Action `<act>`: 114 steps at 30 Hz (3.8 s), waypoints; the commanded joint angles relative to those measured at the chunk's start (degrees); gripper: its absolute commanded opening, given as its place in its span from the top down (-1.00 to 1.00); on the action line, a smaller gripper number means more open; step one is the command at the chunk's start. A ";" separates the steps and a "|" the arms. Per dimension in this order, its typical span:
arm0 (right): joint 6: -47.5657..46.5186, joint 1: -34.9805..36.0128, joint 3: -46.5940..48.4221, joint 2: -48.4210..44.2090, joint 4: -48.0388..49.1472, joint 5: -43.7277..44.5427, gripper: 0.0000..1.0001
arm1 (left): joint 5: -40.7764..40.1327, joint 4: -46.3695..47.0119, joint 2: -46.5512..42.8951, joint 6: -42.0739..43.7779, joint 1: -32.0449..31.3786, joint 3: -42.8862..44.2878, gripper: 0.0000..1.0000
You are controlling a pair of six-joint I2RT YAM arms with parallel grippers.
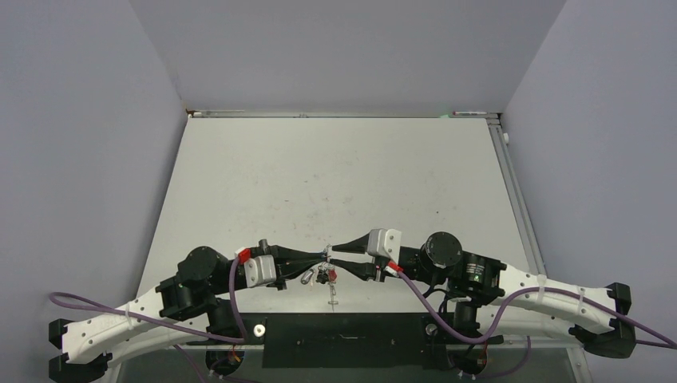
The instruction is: Put the keys on the keyring
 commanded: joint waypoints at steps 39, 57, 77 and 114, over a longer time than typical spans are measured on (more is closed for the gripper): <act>-4.64 1.13 4.49 1.46 -1.17 -1.56 0.67 | 1.40 2.55 2.74 -0.14 0.81 1.77 1.00; -6.23 1.20 5.07 2.36 -5.03 -1.53 0.89 | 5.28 2.41 3.26 -0.33 0.81 1.71 0.92; -8.24 2.68 2.68 -0.10 -7.01 12.87 0.89 | -15.62 -13.45 -3.05 -17.82 0.73 0.31 0.03; 5.46 2.62 -2.87 -12.85 -12.45 27.57 0.89 | -26.09 -16.35 16.44 -44.56 13.26 -10.45 0.15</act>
